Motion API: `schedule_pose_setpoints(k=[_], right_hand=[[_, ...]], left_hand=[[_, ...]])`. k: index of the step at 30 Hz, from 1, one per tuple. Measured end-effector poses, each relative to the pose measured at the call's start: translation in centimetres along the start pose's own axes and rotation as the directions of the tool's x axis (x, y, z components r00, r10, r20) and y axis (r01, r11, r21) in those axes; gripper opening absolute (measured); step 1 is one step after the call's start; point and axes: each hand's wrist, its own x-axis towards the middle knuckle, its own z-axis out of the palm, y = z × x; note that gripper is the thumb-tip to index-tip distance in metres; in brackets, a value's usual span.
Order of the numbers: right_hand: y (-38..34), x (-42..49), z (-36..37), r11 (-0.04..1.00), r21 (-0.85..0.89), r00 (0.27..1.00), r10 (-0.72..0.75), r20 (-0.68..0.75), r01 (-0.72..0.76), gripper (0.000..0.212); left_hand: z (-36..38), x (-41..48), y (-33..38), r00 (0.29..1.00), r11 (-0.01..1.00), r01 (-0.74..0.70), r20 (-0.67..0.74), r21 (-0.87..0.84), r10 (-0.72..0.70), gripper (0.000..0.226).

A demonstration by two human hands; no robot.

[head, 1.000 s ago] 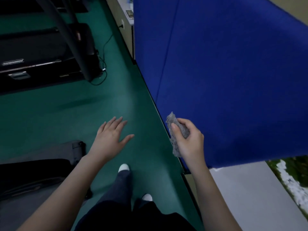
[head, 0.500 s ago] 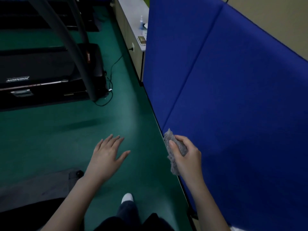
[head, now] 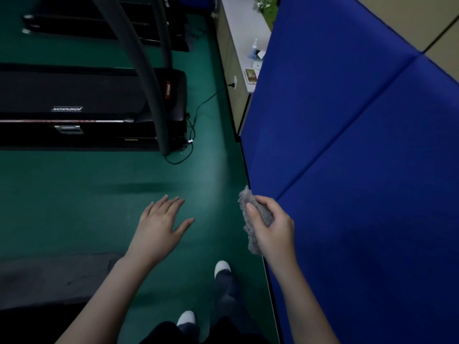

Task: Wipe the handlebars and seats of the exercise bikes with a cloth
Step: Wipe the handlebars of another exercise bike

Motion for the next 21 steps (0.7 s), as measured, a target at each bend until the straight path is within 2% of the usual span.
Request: schedule_pose_setpoints(k=[14,21], right_hand=[[0.5,17.4,-0.5,0.992,0.005,0.985,-0.122,0.126,0.122,0.013],[-1.0,22.3,2.5,0.981,-0.013,0.945,-0.183,0.272,0.194,0.023]], left_hand=[[0.1,12.6,2.9,0.982,0.986,0.168,-0.081,-0.018,-0.169,0.06],[-0.6,14.3,1.8,0.947,0.955,0.291,-0.128,-0.051,-0.295,0.058]])
